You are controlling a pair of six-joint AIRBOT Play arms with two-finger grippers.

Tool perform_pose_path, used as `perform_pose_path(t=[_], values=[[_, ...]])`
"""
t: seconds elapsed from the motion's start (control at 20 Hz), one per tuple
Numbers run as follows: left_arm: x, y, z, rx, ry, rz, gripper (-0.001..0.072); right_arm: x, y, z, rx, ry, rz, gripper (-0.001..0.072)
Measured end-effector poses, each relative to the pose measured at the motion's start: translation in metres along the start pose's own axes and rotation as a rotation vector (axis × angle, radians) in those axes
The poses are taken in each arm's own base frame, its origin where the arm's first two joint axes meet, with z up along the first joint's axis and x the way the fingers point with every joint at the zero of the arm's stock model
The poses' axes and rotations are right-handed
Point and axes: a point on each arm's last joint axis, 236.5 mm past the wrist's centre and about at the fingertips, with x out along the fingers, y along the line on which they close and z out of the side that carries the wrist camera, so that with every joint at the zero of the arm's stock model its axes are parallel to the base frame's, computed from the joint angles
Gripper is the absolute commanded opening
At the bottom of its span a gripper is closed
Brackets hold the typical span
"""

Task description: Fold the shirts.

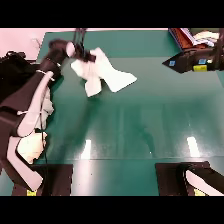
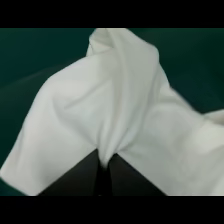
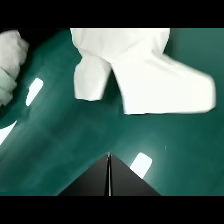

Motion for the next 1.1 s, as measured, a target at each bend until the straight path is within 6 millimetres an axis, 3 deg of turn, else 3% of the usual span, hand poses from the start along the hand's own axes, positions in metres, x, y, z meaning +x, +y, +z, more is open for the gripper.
perform_pose_path(t=[0.15,0.2,0.35,0.45,0.55,0.6,0.65,0.75,0.85,0.95,1.1], values=[[-0.111,0.000,0.089,0.014,-0.240,0.004,0.0021,-0.029,0.020,0.037,-0.070,-0.119,-0.012,0.0013],[-0.147,-0.004,0.107,0.019,-0.295,-0.003,0.0021,-0.040,0.027,0.048,-0.095,-0.155,-0.016,0.0013],[-0.243,-0.030,0.131,0.069,-0.396,-0.053,0.0021,-0.069,0.049,0.077,-0.164,-0.246,-0.023,0.0013],[-0.271,-0.060,0.123,0.117,-0.392,-0.122,0.0022,-0.083,0.060,0.089,-0.197,-0.288,-0.024,0.0013],[-0.271,-0.096,0.098,0.173,-0.321,-0.209,0.0026,-0.093,0.068,0.097,-0.219,-0.314,-0.025,0.0013],[-0.265,-0.114,0.084,0.196,-0.278,-0.253,0.0260,-0.096,0.071,0.098,-0.224,-0.321,-0.023,0.0013],[-0.257,-0.130,0.069,0.215,-0.236,-0.292,0.0662,-0.098,0.073,0.099,-0.228,-0.325,-0.022,0.0013],[-0.238,-0.154,0.039,0.240,-0.148,-0.352,0.0643,-0.099,0.075,0.097,-0.229,-0.316,-0.018,0.0013],[-0.221,-0.156,0.020,0.234,-0.085,-0.357,0.0643,-0.099,0.077,0.093,-0.231,-0.302,-0.013,0.0013],[-0.207,-0.136,0.008,0.183,-0.027,-0.329,0.0643,-0.099,0.078,0.090,-0.231,-0.288,-0.009,0.0013],[-0.178,-0.078,-0.023,0.051,0.100,-0.232,0.0643,-0.098,0.079,0.087,-0.232,-0.274,-0.005,0.0013]])
